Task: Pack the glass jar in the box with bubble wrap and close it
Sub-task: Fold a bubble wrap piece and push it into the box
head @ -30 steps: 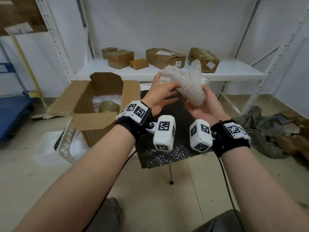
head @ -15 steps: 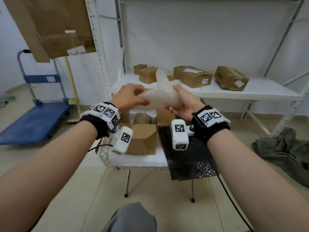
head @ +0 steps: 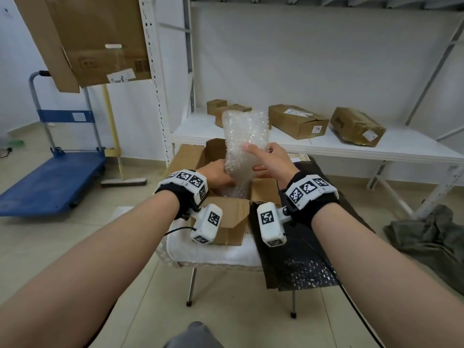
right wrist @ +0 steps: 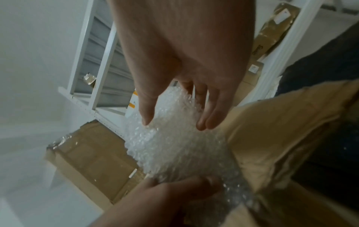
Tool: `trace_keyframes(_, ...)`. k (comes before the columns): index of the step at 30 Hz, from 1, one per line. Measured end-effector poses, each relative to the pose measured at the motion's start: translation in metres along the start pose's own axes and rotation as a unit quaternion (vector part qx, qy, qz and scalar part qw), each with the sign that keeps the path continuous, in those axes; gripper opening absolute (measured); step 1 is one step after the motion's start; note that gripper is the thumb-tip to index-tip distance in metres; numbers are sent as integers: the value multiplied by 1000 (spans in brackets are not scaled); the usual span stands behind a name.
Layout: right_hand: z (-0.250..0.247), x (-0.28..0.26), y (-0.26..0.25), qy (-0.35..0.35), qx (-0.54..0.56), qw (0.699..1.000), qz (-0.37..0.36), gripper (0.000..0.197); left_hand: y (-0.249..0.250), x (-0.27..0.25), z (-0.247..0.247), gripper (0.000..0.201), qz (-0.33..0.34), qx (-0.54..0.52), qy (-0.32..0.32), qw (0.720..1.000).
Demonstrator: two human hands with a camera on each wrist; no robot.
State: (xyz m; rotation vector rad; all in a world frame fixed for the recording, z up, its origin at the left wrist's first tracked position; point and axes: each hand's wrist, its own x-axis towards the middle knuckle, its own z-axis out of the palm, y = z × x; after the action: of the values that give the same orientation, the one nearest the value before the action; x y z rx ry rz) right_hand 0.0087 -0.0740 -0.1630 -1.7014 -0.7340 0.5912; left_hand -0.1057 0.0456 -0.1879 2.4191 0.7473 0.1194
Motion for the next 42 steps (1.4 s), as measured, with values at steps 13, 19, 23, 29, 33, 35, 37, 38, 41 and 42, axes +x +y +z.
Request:
trace_keyframes(13,23,21,12,23,-138,977,-163,90,-13,17,24,38,-32,137,-52,989)
trace_keyframes(19,24,29,10,-14,-270,950,-154,58,-24,17,23,41,-58,131,-64,988)
trace_keyframes(23,28,25,9,30,-490,844,-218,35,-21,17,24,41,-53,130,-79,987)
trace_keyframes(29,47,22,-5,1,-515,830,-214,49,-23,18,27,39,-56,138,-109,983)
trace_keyframes(33,54,22,-8,21,-521,824,-220,52,-26,16,25,43,-63,109,-110,986)
trace_keyframes(35,59,27,-6,-8,-515,833,-205,37,-27,15,25,41,-45,92,-106,989)
trace_keyframes(37,63,32,-4,-78,-518,838,-154,43,-26,11,26,43,-12,66,-107,992)
trace_keyframes(38,64,31,-5,-108,-528,832,-128,56,-25,9,25,48,3,40,-110,993)
trace_keyframes(41,63,36,-1,-104,-567,809,-115,49,-21,3,24,61,23,-23,-125,992)
trace_keyframes(42,62,38,0,-85,-582,799,-124,42,-20,3,24,55,18,-42,-130,990)
